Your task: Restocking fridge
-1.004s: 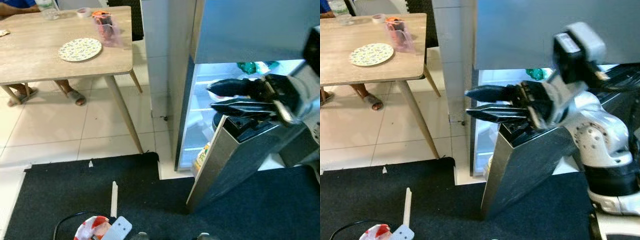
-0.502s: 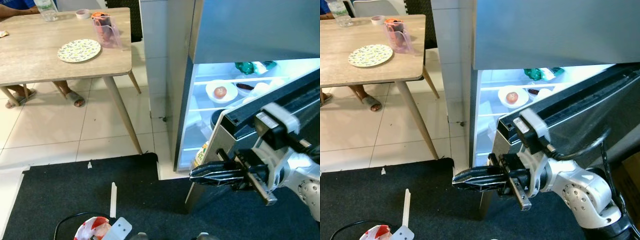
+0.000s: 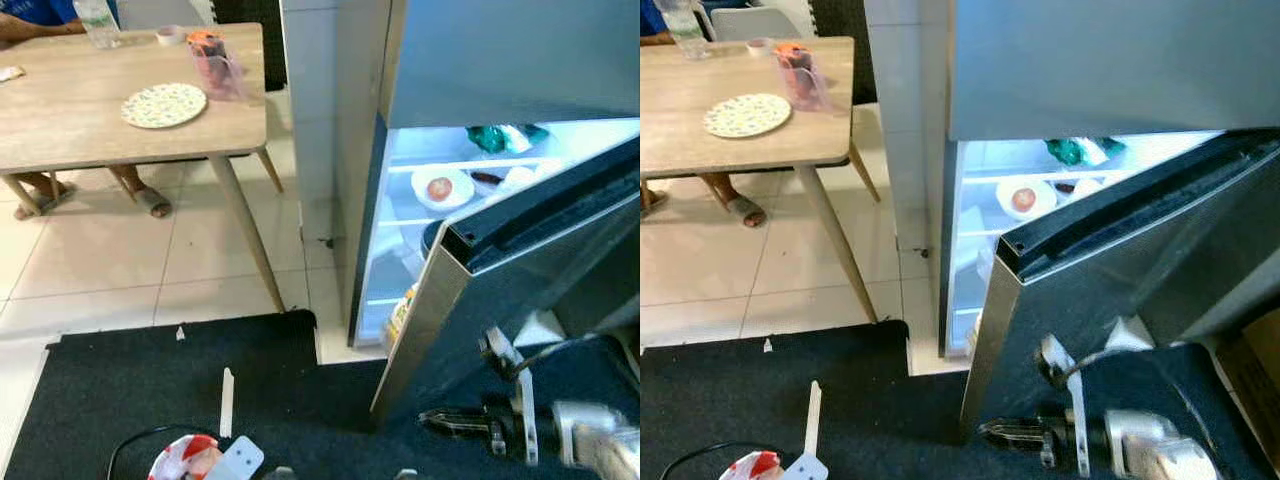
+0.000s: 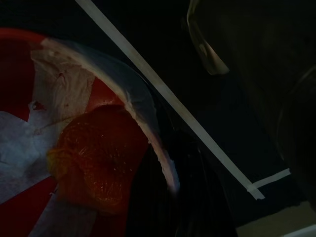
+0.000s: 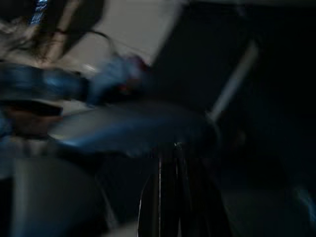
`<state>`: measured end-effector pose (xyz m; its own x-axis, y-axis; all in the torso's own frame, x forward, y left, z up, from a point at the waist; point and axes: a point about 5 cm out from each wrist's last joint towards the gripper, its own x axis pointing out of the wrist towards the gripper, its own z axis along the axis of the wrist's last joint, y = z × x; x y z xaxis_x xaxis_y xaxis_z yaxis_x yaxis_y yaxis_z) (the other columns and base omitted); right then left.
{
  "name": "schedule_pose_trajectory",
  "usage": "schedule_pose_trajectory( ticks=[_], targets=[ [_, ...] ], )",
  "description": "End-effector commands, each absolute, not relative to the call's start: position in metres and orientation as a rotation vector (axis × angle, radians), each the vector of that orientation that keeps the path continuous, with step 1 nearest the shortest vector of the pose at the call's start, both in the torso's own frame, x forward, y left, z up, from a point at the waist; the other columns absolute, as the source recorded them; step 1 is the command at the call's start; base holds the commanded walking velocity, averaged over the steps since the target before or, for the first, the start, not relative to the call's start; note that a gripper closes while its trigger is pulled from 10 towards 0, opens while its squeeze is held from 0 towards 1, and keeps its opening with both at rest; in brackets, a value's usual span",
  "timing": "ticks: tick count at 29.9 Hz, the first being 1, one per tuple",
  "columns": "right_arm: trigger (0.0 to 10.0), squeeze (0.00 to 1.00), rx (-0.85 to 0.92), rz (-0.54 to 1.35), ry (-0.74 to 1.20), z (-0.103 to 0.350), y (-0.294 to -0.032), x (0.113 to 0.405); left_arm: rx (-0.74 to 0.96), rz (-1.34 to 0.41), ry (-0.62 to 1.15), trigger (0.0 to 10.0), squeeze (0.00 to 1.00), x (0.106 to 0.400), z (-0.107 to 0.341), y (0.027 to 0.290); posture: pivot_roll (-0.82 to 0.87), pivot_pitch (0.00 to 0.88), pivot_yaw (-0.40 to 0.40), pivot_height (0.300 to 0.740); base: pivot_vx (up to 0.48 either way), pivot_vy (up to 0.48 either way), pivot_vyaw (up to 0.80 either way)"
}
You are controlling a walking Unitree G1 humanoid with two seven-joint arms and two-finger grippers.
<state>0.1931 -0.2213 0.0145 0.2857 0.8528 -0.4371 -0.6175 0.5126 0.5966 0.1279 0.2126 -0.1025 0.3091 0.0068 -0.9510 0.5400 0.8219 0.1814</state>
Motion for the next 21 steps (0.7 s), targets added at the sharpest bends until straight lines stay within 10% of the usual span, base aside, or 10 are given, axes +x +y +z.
schedule_pose_trajectory(
  ticks=[1, 9, 21],
  targets=[
    [10.0, 0.0, 0.334, 0.938, 0.828, 0.004, -0.23, 0.188, 0.517, -0.388, 1.211, 10.0, 0.0, 0.128, -0.103, 0.208, -0.04, 0.083, -0.003, 0.74, 0.0, 0.0, 0.0],
    [10.0, 0.0, 0.329, 0.212, 1.047, -0.061, -0.276, 0.141, 0.547, -0.267, 1.151, 10.0, 0.0, 0.15, -0.092, 0.228, -0.04, 0.083, 0.001, 0.74, 0.0, 0.0, 0.0],
    [10.0, 0.0, 0.212, -0.113, 1.248, -0.086, -0.293, 0.081, 0.594, -0.316, 1.117, 10.0, 0.0, 0.176, -0.076, 0.246, -0.05, 0.082, 0.02, 0.74, 0.0, 0.0, 0.0]
  ],
)
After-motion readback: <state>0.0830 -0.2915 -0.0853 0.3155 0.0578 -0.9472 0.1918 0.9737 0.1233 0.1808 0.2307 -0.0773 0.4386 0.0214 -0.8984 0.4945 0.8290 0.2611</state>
